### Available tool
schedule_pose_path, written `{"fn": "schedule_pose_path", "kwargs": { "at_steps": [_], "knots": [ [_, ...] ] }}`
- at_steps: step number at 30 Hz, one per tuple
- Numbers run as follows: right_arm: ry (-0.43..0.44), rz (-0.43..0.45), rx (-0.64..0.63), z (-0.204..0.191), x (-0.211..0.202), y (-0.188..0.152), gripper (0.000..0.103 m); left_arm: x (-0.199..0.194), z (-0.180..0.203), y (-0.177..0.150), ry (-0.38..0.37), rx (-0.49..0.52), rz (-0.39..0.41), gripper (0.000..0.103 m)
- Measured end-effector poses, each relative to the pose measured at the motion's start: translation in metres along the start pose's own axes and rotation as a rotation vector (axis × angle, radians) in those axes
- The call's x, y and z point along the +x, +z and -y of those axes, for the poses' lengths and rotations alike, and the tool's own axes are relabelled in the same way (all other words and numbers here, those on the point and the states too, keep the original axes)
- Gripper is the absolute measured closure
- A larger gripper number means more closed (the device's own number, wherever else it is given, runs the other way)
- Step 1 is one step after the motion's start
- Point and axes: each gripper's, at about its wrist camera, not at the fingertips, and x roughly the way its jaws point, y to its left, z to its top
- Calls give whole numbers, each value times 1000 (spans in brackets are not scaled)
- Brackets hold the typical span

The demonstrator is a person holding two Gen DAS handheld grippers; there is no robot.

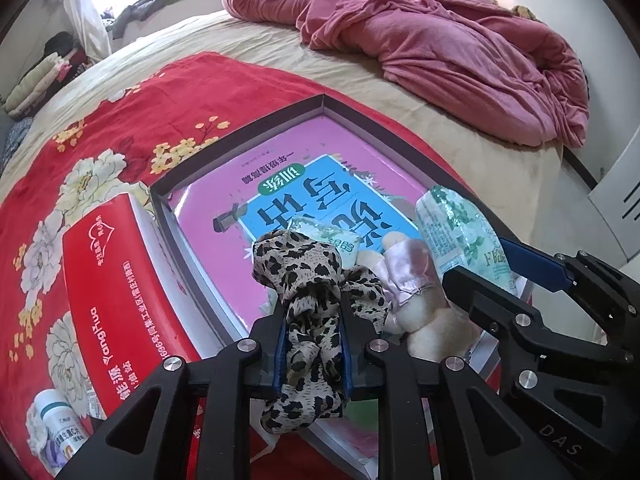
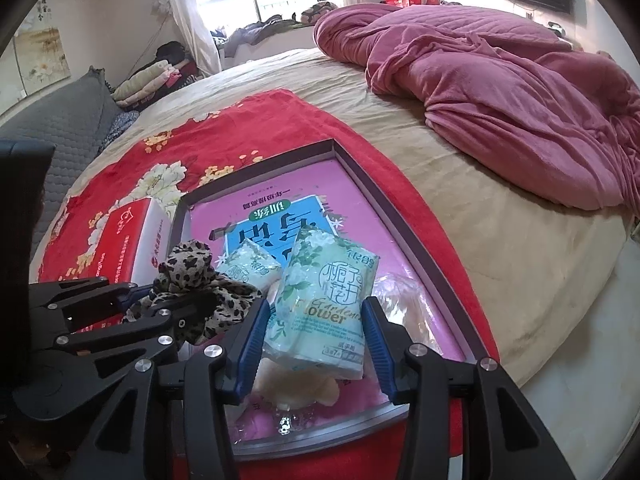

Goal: Organize soft objects
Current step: 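Carry the scrunchie and tissue pack over the pink tray and lower them, then open both tools to release the scrunchie and tissue pack into the tray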

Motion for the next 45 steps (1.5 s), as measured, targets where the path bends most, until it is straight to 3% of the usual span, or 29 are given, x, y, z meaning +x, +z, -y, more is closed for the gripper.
{"fn": "schedule_pose_path", "kwargs": {
  "at_steps": [5, 12, 30, 45],
  "knots": [
    [-25, 4, -16, -3, -4, 0, 55, -3, -4, -1, -2, -13, 5, 78],
    [-41, 21, -18, -5, -12, 3, 55, -10, -9, -1, -12, -19, 14, 64],
    [-94, 62, 18, -2, -48, 8, 42, -48, -14, 0, -28, -23, 83, 33],
    [-148, 94, 38, -14, -82, 5, 34, -103, -32, -13, 4, -50, 164, 27]
  ]
}}
